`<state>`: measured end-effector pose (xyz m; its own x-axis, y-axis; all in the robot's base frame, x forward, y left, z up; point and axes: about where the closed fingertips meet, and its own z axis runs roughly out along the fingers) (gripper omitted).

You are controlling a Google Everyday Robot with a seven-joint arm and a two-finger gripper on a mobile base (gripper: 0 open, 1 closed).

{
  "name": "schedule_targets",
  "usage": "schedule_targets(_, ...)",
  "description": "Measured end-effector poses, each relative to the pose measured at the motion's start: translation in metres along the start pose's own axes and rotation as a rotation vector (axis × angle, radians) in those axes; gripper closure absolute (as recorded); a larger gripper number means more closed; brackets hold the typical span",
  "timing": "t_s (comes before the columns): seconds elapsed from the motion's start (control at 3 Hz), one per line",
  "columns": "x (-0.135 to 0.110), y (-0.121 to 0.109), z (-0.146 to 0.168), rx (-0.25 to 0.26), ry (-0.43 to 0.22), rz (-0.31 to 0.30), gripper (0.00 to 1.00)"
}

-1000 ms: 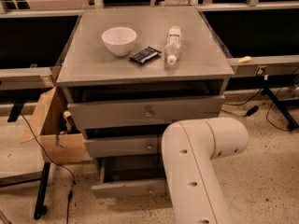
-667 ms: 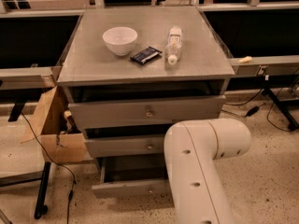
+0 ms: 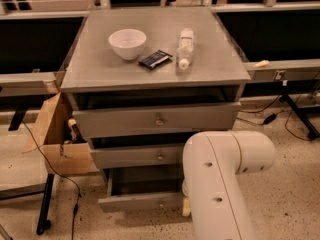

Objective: Open bottom drawer

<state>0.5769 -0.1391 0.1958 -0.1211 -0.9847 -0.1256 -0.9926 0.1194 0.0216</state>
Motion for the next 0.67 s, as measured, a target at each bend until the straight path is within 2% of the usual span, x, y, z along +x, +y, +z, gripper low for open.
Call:
schedule_targets(0.33,0.0000,0.0001,-0.0004,0.000,0.000,0.000,0.00)
schedule_targets(0.67,0.0012,-0.0016,0.0083,-0.015,-0.062,-0.008,0.00)
